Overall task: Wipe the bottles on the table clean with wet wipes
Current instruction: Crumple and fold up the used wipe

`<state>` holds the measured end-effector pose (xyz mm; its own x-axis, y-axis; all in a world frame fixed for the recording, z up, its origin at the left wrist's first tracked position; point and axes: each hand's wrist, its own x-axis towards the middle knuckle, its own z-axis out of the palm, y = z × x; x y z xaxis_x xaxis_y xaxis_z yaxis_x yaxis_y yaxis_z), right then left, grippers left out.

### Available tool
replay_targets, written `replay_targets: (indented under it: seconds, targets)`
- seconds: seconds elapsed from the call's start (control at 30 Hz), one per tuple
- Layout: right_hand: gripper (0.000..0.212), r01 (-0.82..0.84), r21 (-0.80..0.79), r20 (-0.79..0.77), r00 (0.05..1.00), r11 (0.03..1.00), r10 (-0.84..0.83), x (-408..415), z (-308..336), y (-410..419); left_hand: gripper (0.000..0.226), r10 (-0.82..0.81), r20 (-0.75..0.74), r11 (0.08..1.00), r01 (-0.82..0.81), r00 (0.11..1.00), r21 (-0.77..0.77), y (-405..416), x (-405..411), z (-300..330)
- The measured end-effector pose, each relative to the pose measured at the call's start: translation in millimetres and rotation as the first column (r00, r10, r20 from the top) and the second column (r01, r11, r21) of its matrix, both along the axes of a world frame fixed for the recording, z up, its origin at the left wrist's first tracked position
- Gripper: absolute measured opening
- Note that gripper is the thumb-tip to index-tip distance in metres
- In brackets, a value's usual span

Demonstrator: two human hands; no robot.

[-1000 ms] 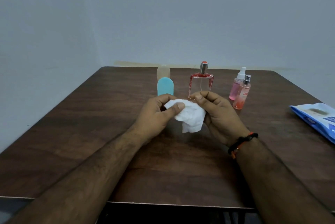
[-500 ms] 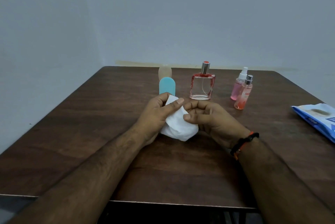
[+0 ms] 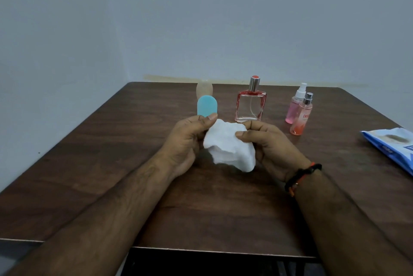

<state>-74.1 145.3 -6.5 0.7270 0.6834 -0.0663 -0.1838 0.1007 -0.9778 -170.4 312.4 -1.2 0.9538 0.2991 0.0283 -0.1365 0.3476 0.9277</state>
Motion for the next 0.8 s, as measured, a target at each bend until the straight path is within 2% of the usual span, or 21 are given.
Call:
replay_targets:
  seconds: [0.1,0.3,0.43,0.57,0.67,0.73,0.8]
  targets:
    - [0.017,0.011,0.019,-0.023,1.0,1.0,-0.01,-1.8,1.7,0.9,0.03,0.018,-0.009,1.0,-0.018,1.0,-0.001,2.2,-0.5,1.0]
    - [0.024,0.076,0.113,-0.096,0.993,0.991,-0.066,-2.7,2.8,2.1,0.066,-0.035,-0.035,0.999,0.034,0.999,-0.021,-1.8,-3.3,4.6]
    - [0.023,0.109,0.144,-0.14,0.986,0.984,-0.089,-3.2,5.6,1.1,0.077,-0.023,-0.01,0.995,0.024,1.0,0.1,0.4,-2.4,1.7]
    - [0.026,0.149,0.165,-0.093,0.987,0.975,-0.135,-2.0,5.3,1.0,0.059,0.06,0.046,0.975,-0.069,0.997,0.209,0.9,-2.4,1.1]
    - [0.039,0.144,0.16,0.017,0.989,0.977,-0.148,-4.8,6.8,-1.4,0.05,0.091,0.055,0.951,-0.103,0.994,0.291,0.8,-5.1,2.3]
    - [0.047,0.11,0.159,0.09,0.988,0.981,-0.125,-6.5,7.1,-3.4,0.049,0.144,0.068,0.89,-0.159,0.987,0.427,3.1,-5.6,2.1]
    - [0.049,0.101,0.117,0.19,0.974,0.988,-0.122,-7.6,6.3,-4.3,0.043,0.221,0.087,0.741,-0.225,0.971,0.632,5.8,-5.6,2.0]
